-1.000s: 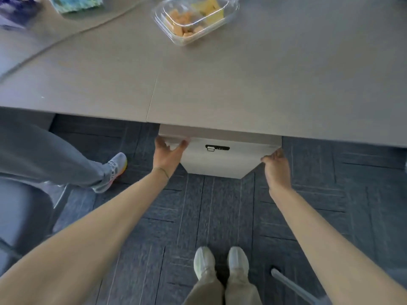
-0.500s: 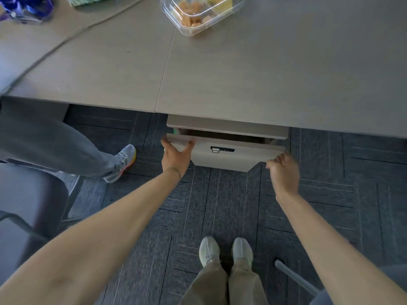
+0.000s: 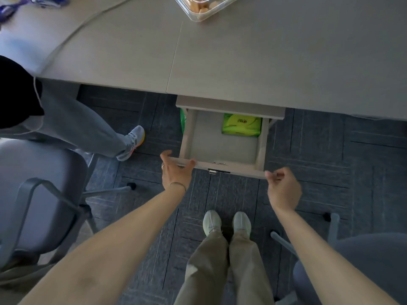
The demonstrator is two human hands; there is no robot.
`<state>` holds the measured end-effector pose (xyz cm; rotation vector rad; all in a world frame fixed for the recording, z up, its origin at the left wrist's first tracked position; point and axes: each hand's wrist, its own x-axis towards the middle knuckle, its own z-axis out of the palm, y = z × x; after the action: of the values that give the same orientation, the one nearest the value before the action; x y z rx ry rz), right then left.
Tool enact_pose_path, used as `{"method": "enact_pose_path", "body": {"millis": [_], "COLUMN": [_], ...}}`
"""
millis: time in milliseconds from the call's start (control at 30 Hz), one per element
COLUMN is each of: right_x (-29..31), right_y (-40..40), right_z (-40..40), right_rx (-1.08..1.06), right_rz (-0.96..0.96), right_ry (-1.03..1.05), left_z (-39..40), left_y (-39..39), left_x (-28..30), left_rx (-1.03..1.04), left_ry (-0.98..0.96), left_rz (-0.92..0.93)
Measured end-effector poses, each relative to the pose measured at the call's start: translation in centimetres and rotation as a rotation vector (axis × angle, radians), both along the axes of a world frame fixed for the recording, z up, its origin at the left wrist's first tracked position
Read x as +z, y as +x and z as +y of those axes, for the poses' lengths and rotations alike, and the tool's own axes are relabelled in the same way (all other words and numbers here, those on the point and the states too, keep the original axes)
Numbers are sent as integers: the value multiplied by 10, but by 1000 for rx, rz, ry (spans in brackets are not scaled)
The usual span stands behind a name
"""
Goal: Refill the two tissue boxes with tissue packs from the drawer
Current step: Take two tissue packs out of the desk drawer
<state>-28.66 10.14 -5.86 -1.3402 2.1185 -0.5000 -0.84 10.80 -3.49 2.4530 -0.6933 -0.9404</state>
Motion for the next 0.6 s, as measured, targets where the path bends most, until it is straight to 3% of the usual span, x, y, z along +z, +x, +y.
{"method": "enact_pose_path", "body": {"millis": [100,167,267,433,600], "right_x": [2,5,15,28,29], "right_y": [-3,-7,-9,-1,-3], "right_z": [16,23,32,46,61], "right_rx": [172,246,314,327,359], "right_rz": [13,10,56,178,215], "right_ry": [-17,28,140,274,323], "left_z": [16,26,41,54,17], "left_y": [-4,-6,-9,-23,-54], "left_x": [5,9,10,11,0], "left_rx": [-146,-302,-630,-760,-907], "left_ry": [156,245,239,222,45], "left_rz": [-138,-377,-596,-429,-286]}}
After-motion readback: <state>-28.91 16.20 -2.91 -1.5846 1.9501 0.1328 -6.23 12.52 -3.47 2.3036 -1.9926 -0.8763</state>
